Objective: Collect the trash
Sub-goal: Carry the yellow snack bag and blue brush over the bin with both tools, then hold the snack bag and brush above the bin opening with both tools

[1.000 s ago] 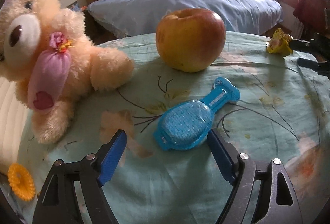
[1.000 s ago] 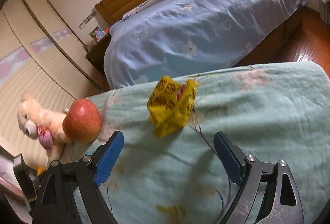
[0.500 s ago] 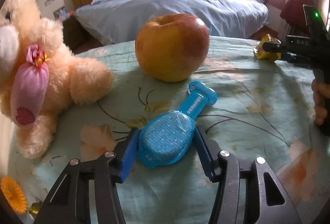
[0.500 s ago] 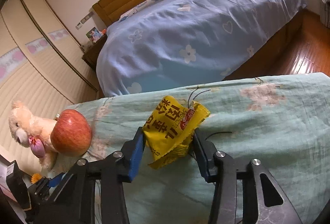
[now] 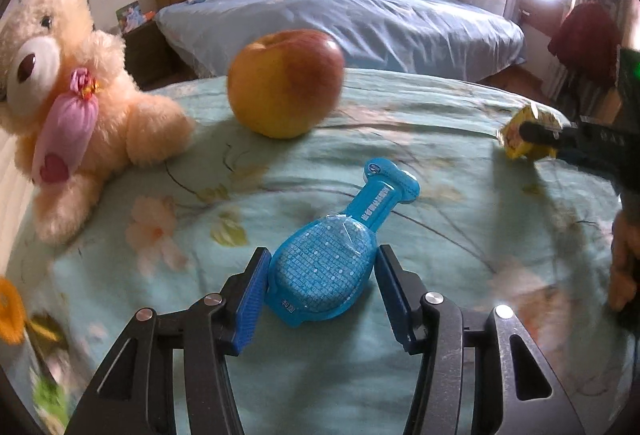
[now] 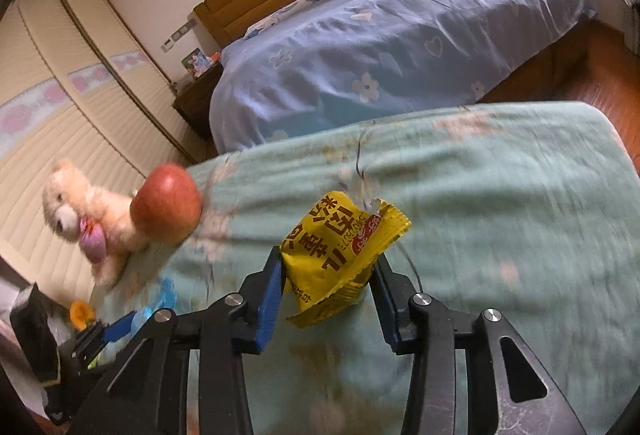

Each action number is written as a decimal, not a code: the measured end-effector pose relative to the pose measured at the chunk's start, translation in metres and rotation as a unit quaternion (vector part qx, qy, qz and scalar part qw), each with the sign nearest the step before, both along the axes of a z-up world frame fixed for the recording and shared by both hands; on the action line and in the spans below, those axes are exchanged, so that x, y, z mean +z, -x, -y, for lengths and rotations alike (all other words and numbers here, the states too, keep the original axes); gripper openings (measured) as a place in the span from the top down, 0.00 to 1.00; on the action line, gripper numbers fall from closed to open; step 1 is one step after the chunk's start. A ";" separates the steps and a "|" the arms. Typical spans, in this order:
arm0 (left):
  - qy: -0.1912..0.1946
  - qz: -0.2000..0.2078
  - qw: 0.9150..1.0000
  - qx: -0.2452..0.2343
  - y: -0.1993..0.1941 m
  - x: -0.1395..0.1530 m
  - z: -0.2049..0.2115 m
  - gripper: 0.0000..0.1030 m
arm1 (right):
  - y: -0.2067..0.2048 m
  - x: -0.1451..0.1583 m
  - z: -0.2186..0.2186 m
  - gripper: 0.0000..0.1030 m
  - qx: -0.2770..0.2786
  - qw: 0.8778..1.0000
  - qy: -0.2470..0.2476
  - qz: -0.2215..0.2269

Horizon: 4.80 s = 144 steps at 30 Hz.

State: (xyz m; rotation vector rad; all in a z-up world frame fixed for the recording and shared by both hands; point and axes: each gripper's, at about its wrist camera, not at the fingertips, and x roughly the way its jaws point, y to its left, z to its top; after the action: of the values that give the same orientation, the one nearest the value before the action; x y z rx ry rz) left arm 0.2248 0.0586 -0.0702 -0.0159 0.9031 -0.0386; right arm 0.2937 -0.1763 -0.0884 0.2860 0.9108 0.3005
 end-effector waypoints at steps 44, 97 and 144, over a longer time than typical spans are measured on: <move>0.057 0.002 0.991 -0.121 0.070 0.033 0.177 0.50 | 0.194 0.029 0.117 0.59 -0.080 0.994 0.059 0.047; 0.044 0.013 0.976 -0.213 0.064 0.048 0.286 0.50 | 0.231 0.042 0.221 0.59 -0.183 0.977 0.090 0.059; 0.042 0.010 0.971 -0.236 0.051 0.046 0.316 0.50 | 0.220 0.046 0.244 0.59 -0.196 0.974 0.100 0.053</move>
State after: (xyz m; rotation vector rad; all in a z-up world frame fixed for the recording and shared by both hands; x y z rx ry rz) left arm 0.1734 -0.2572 -0.0238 0.1199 0.8693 -0.5200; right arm 0.0733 -0.4206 -0.0423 0.2548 0.7529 -0.1401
